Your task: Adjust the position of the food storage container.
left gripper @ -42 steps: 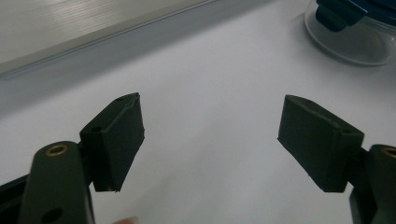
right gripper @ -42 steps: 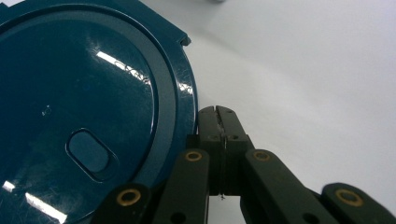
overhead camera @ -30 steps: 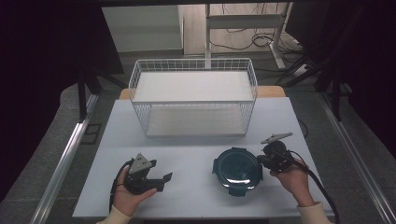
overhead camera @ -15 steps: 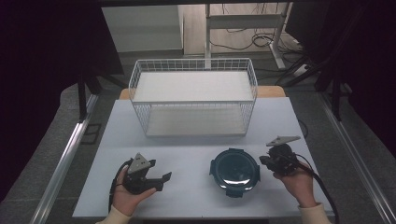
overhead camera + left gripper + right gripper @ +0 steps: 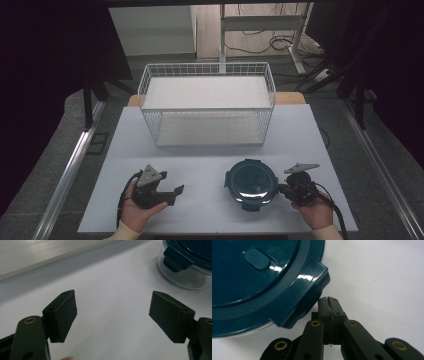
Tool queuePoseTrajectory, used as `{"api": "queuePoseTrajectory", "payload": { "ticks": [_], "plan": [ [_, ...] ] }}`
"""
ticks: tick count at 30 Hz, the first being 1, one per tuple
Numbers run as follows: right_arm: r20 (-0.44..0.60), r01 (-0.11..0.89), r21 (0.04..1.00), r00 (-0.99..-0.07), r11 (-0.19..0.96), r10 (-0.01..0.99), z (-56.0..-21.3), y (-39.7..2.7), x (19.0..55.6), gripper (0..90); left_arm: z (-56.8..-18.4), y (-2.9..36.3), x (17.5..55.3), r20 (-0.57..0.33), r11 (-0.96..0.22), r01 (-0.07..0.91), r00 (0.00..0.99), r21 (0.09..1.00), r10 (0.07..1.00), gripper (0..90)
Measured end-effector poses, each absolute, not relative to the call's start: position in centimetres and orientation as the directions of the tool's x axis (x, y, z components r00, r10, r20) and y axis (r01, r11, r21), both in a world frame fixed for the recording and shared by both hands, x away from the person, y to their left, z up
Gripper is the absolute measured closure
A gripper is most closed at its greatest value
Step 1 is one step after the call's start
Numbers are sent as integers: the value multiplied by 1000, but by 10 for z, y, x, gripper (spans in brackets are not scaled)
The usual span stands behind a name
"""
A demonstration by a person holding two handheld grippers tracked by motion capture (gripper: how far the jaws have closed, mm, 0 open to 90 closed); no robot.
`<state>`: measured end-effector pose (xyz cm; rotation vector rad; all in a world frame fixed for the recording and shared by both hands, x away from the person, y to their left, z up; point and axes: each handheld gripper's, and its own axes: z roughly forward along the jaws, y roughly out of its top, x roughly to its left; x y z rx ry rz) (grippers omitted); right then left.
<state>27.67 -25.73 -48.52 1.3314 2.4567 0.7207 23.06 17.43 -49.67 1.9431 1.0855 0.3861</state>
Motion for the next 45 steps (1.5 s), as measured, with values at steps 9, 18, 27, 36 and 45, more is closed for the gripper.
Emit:
{"api": "queuePoseTrajectory", "payload": {
  "ticks": [9,18,27,36,45],
  "plan": [
    [-2,709,537,-542,457,841,-481,-253,273,900,-498,173,231,-130,-263,547,576,795,807,218],
    [-8,699,535,-559,476,829,-479,-242,270,900,-498,172,231,-126,-267,546,578,794,806,218],
    [-8,665,534,-614,523,790,-480,-213,263,900,-497,178,233,-133,-247,550,561,798,817,218],
    [3,646,536,-646,544,764,-480,-195,261,900,-495,183,234,-135,-238,549,553,801,822,218],
    [21,630,548,-668,550,744,-483,-179,264,900,-494,186,234,-138,-227,549,544,804,828,218]
  ]
}}
